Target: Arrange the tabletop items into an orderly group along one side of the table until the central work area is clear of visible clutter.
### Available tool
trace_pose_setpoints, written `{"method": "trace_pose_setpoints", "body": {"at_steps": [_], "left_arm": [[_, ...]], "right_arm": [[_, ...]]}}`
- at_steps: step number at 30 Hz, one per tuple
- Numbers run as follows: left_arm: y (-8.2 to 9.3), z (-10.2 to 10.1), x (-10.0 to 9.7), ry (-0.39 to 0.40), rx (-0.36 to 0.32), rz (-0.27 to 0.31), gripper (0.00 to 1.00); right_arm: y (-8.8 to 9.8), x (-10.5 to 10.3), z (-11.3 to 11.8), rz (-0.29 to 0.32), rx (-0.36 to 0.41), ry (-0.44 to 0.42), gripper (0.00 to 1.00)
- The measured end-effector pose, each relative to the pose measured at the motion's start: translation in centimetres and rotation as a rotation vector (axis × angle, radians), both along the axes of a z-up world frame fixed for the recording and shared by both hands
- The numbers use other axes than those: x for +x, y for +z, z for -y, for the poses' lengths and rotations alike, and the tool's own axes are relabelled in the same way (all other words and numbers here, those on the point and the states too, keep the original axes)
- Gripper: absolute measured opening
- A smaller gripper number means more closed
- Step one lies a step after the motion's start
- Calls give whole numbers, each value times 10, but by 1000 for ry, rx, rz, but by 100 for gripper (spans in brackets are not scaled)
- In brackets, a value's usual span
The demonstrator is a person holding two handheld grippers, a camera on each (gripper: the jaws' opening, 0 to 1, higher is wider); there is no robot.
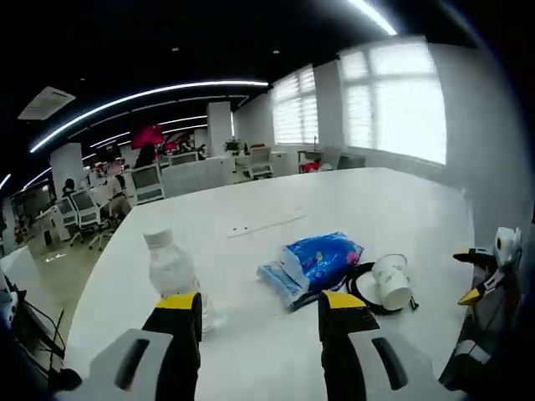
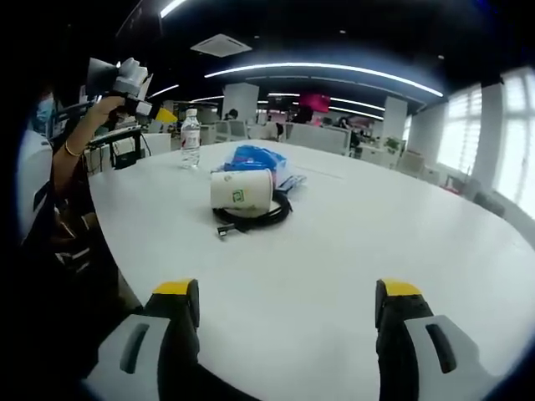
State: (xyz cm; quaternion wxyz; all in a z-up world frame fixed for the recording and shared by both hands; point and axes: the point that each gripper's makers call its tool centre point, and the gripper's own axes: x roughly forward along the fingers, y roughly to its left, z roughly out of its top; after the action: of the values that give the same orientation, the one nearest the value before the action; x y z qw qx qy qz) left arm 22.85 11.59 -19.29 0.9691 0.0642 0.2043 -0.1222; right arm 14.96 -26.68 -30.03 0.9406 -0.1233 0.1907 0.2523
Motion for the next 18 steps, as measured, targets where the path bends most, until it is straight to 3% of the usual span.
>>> {"method": "trace_pose_setpoints", "body": {"at_steps": [4,7,18], "left_arm": [[-8,17,-7,-58,32,-32,56],[-9,41,-8,-128,14,-58,57],[-18,81,-4,-184,63,-63,57]], "right_arm": [[1,-1,2,5,7,-7,86],[1,-1,2,6,9,-7,86],[1,-5,7,9,13,-16,86]]}}
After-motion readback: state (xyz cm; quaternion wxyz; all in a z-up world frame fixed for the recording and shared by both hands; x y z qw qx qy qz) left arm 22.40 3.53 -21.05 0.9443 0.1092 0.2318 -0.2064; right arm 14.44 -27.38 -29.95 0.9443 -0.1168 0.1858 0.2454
